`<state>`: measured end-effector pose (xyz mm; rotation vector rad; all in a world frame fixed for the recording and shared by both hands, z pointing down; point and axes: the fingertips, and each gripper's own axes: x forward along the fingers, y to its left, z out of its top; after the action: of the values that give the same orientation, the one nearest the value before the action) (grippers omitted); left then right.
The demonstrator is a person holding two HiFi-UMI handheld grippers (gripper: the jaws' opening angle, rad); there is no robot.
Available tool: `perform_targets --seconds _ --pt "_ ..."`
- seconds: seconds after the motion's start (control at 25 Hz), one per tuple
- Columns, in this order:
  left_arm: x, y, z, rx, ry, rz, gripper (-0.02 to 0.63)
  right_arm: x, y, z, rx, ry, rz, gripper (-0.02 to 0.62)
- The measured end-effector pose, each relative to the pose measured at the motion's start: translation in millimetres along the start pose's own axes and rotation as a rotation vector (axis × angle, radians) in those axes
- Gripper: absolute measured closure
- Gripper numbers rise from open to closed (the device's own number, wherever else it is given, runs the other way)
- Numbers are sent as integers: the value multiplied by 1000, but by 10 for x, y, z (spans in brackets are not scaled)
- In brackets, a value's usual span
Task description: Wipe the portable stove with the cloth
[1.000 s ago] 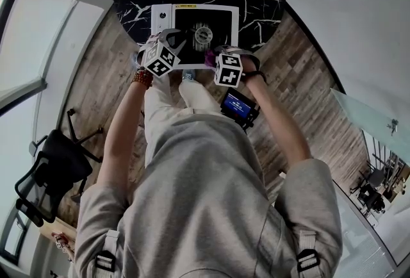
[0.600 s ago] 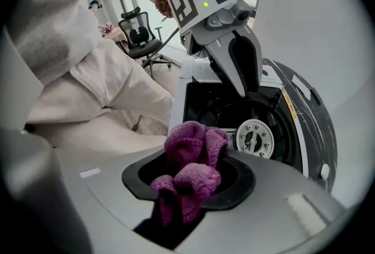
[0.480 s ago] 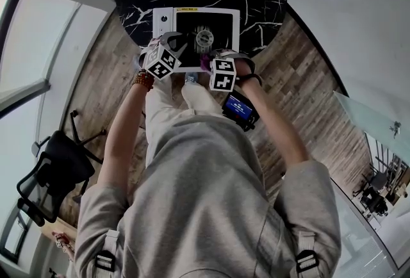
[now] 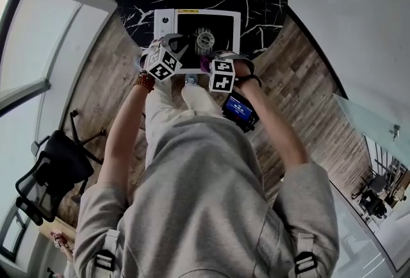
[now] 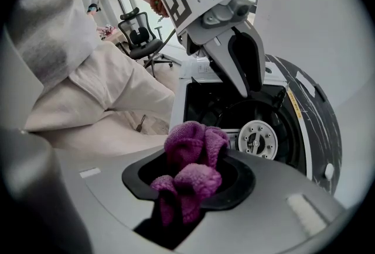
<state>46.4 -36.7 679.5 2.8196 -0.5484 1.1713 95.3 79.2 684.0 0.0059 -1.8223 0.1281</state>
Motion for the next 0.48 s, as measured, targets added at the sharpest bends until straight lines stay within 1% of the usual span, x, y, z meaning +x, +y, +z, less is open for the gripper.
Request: perform_targets --seconds 0.32,0.48 --pt "0 7 -1 -8 4 -6 505 18 5 64 -21 22 15 426" --pt "7 6 -8 -9 4 -4 505 55 10 127 -17 18 37 425"
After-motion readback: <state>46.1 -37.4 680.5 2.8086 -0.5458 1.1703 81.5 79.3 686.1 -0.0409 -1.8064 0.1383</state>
